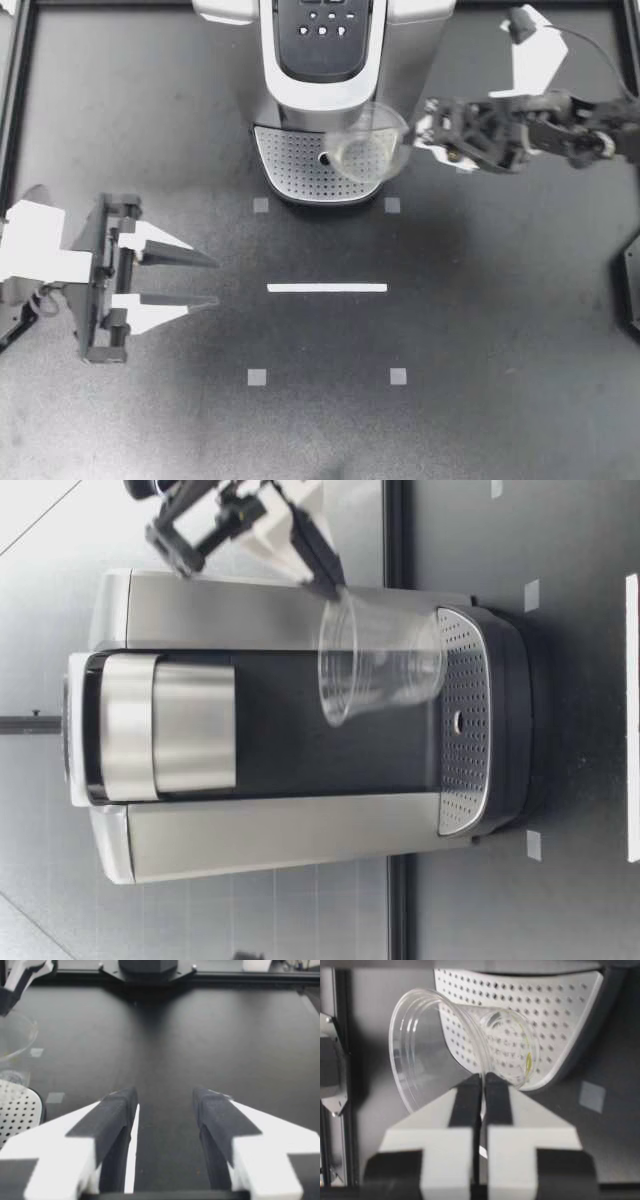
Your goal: Place the coffee capsule inside the capsule container, then place the cup onto the center of the cup tray, then push the 'Hot Water' and 'Travel Mug' buttons.
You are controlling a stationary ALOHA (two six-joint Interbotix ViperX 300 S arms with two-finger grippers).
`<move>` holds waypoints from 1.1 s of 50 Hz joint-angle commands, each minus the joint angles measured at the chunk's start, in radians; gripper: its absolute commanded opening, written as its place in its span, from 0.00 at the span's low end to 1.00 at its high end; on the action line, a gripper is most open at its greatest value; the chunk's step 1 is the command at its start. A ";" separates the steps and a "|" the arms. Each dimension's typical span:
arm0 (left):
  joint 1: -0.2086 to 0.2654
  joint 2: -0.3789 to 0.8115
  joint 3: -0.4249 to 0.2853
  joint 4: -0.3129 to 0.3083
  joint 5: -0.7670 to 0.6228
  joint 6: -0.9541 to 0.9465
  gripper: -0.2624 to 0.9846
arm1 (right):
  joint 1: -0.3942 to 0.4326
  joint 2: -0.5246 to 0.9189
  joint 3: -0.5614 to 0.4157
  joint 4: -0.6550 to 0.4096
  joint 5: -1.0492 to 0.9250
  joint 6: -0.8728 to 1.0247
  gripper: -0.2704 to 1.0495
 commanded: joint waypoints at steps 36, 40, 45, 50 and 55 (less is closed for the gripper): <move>-0.003 -0.015 -0.002 0.003 0.020 0.000 0.55 | 0.003 0.126 -0.126 -0.002 -0.015 0.003 0.25; -0.003 -0.015 -0.003 0.003 0.020 0.000 0.55 | 0.005 0.130 -0.132 -0.002 -0.014 0.003 0.25; -0.003 -0.015 -0.002 0.003 0.020 0.000 0.55 | 0.003 0.140 -0.141 -0.002 -0.012 0.003 0.25; -0.003 -0.015 -0.002 0.003 0.020 0.000 0.55 | 0.008 0.149 -0.152 0.000 -0.011 0.002 0.26; -0.003 -0.015 0.000 0.003 0.021 0.000 0.55 | 0.018 0.160 -0.161 -0.002 -0.003 0.002 0.31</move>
